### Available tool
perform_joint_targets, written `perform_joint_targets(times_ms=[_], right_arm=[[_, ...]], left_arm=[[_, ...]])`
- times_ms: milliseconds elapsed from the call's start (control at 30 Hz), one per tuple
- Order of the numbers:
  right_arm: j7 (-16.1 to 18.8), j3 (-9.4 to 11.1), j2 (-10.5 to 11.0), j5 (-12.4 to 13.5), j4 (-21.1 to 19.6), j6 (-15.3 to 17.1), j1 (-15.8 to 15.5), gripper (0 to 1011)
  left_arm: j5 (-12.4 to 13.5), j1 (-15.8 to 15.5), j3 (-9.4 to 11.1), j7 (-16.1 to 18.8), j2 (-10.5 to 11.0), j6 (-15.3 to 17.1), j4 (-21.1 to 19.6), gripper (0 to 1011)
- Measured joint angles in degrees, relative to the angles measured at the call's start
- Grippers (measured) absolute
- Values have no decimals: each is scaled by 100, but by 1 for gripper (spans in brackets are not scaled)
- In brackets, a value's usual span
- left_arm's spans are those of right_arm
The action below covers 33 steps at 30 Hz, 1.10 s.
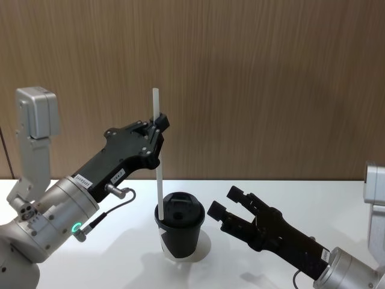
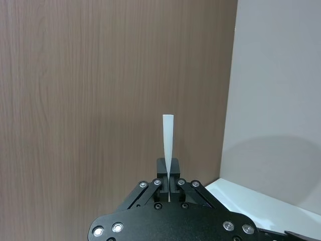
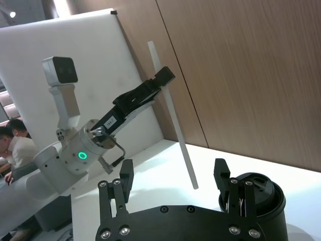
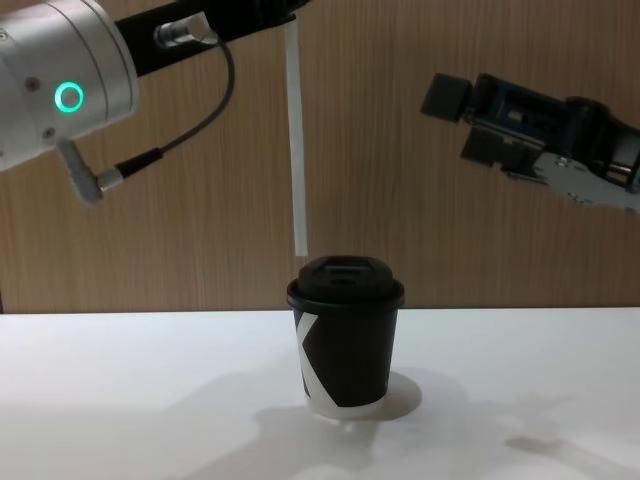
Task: Pick up the straw with one hand, pass it to the other hand, and insert it into the cup.
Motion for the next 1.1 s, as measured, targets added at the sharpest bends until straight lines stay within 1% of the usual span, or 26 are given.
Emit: perform_joint_targets(times_ms=[700, 1100], right_arm=[[0, 0, 0, 0, 0, 0, 0, 1001], [0, 0, 0, 0, 0, 0, 0, 1001]], left_arm=[[95, -372, 34, -348, -279, -92, 743, 18], [103, -665, 56, -655, -454, -130, 1256, 18]])
